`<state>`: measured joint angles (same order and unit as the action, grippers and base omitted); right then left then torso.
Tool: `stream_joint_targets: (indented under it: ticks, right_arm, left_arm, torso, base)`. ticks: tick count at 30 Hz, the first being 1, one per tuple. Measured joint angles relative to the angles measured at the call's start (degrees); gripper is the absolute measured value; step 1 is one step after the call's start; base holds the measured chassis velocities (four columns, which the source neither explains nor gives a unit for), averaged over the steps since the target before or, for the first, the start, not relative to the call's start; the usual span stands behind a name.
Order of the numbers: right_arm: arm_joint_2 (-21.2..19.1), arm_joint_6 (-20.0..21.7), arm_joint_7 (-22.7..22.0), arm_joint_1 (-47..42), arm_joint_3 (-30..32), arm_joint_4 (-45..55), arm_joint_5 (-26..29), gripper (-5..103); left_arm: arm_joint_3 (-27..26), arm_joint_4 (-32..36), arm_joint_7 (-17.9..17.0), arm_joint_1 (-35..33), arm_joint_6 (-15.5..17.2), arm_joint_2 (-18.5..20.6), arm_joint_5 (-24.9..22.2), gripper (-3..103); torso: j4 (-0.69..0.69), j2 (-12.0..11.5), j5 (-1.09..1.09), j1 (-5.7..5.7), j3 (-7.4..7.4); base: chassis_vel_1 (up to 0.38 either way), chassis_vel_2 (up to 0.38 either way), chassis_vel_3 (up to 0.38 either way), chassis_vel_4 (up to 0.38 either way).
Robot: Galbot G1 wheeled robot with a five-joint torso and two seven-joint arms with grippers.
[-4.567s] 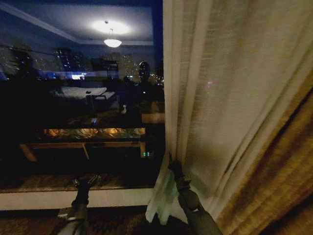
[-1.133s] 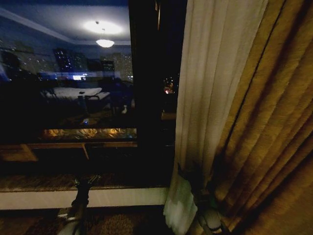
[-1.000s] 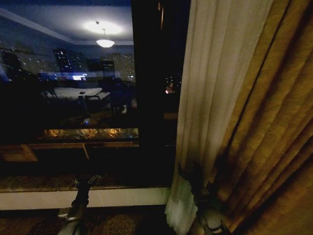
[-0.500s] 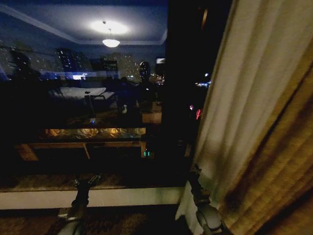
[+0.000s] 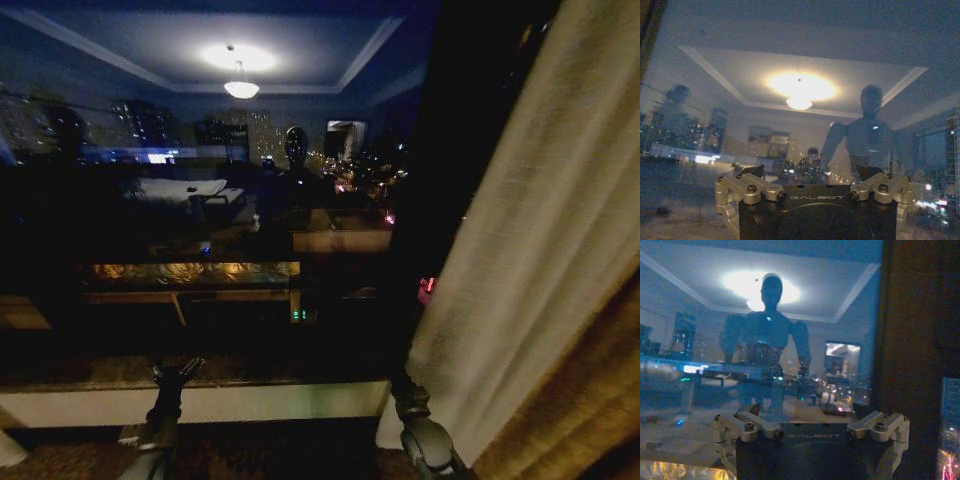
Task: Open the curtains by pulling them apart, changing their state from closed to fully open.
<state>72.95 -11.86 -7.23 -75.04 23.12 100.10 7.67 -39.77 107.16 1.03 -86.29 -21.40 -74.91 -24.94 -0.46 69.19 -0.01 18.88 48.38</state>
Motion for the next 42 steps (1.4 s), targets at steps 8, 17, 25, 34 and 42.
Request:
stream_joint_targets:
  ticks: [8,17,25,34,42]
  right_arm:
    - [0.0,0.0,0.0,0.0,0.0,0.0,0.0,100]
    - [0.0,0.0,0.0,0.0,0.0,0.0,0.0,100]
    - [0.0,0.0,0.0,0.0,0.0,0.0,0.0,100]
    - [0.0,0.0,0.0,0.0,0.0,0.0,0.0,100]
    - [0.0,0.0,0.0,0.0,0.0,0.0,0.0,100]
  left_arm:
    - [0.0,0.0,0.0,0.0,0.0,0.0,0.0,100]
    - [0.0,0.0,0.0,0.0,0.0,0.0,0.0,100]
    - [0.0,0.0,0.0,0.0,0.0,0.0,0.0,100]
    - [0.0,0.0,0.0,0.0,0.0,0.0,0.0,100]
    - [0.0,0.0,0.0,0.0,0.0,0.0,0.0,100]
  torso:
    - [0.00,0.0,0.01,0.00,0.00]
    - [0.00,0.0,0.00,0.00,0.00]
    - [0.00,0.0,0.02,0.00,0.00]
    - [0.00,0.0,0.00,0.00,0.00]
    - [0.00,0.0,0.00,-0.01,-0.01]
  base:
    - [0.358,0.347,-0.354,-0.351]
    - [0.359,0.363,-0.344,-0.354]
    - [0.352,0.356,-0.359,-0.363]
    - [0.349,0.359,-0.350,-0.357]
    - [0.366,0.345,-0.363,-0.335]
